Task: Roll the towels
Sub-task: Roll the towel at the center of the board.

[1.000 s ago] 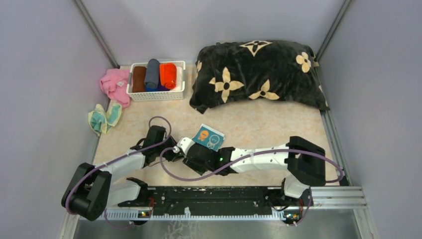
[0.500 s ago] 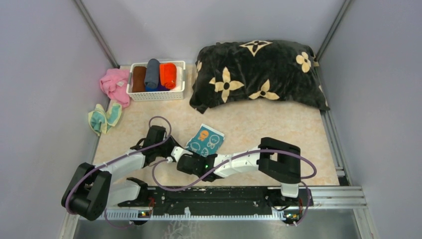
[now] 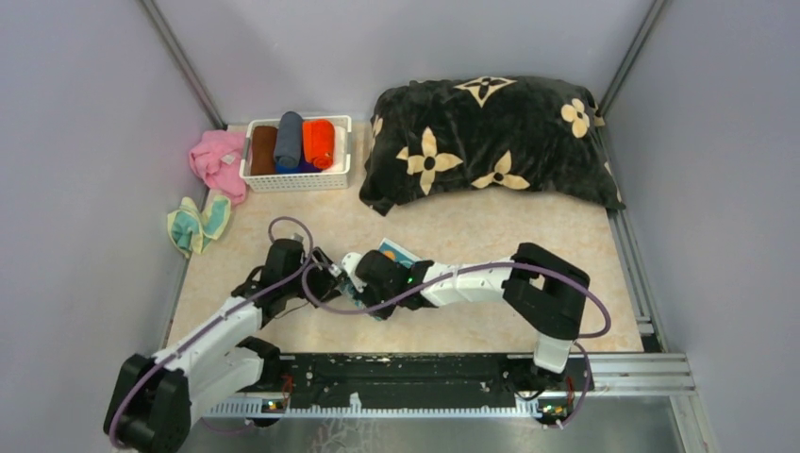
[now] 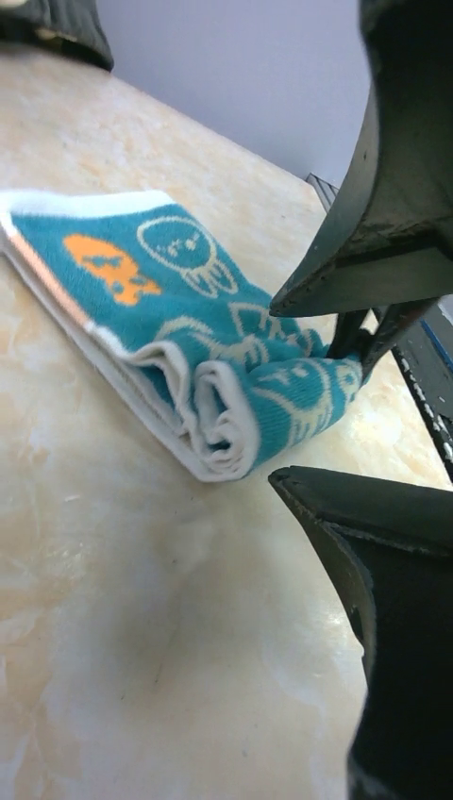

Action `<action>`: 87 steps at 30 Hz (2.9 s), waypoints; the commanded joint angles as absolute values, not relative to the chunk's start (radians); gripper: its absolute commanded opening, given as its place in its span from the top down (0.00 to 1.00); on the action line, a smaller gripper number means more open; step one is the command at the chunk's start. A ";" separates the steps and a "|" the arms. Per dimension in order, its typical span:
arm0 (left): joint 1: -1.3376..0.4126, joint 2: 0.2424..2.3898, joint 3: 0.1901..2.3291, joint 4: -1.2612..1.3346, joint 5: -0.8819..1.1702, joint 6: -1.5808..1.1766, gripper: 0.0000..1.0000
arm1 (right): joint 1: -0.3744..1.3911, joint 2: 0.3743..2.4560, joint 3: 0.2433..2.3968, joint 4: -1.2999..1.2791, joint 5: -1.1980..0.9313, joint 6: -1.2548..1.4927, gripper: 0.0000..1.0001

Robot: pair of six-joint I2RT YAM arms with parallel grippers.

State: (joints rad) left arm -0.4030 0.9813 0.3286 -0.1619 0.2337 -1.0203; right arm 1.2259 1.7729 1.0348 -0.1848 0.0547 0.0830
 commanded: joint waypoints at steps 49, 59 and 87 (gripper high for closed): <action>-0.403 1.294 0.360 0.008 0.278 -0.960 0.56 | 1.142 1.514 1.007 -0.268 0.129 0.119 0.60; -0.404 1.292 0.360 0.000 0.274 -0.963 0.56 | 1.289 1.720 1.105 -0.289 0.331 0.049 0.55; -0.401 0.958 0.366 -0.207 0.183 -0.934 0.29 | 1.085 1.752 0.950 -0.071 -0.346 0.174 1.00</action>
State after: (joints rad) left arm -0.4030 1.0588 0.3698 -0.1028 0.2371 -0.9600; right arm 1.1797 1.7580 1.0176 -0.1638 0.1310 0.0677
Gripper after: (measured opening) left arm 0.695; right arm 0.042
